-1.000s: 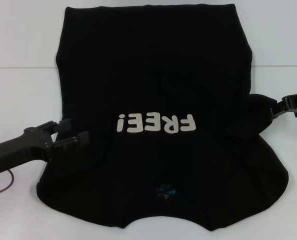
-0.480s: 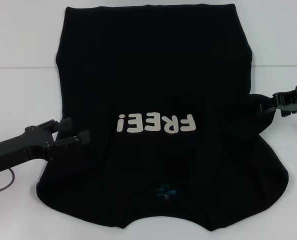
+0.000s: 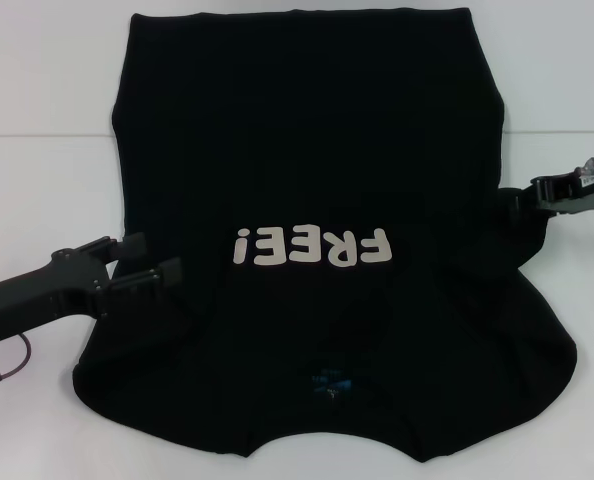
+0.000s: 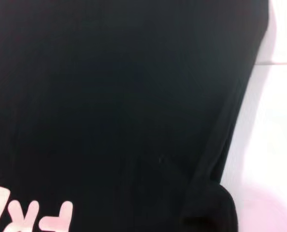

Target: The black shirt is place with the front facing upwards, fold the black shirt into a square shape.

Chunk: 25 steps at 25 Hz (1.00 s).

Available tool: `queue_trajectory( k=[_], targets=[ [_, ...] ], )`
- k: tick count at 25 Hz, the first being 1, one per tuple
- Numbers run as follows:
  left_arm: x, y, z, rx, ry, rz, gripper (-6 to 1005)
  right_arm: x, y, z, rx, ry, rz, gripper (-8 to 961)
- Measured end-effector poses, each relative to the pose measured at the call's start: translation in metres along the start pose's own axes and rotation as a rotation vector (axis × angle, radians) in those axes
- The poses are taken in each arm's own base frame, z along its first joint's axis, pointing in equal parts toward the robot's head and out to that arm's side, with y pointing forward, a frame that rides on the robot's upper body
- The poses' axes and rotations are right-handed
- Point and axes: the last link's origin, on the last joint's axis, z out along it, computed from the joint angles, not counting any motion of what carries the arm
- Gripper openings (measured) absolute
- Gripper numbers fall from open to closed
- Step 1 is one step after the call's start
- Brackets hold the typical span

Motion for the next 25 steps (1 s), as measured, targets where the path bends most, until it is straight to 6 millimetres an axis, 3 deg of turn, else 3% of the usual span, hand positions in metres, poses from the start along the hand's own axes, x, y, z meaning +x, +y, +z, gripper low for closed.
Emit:
queue_trajectory(
  k=[5, 10, 16, 25],
  targets=[
    [0.0003, -0.0003, -0.0003, 0.001, 0.0, 0.0, 803, 0.0032, -0.0008, 0.003, -0.001, 0.005, 0.008, 402],
    [0.0004, -0.0004, -0.0004, 0.001, 0.0, 0.001, 801, 0.0059, -0.0023, 0.0054, 0.003, 0.01, 0.014, 202],
    [-0.0003, 0.0, -0.0001, -0.001, 0.0, -0.003, 798, 0.0069, -0.0048, 0.0054, 0.006, 0.01, 0.02, 21],
    [-0.0019, 0.0001, -0.0013, 0.001, -0.002, -0.006, 794, -0.0005, 0.0034, 0.0026, -0.067, -0.034, 0.047, 20]
  ],
)
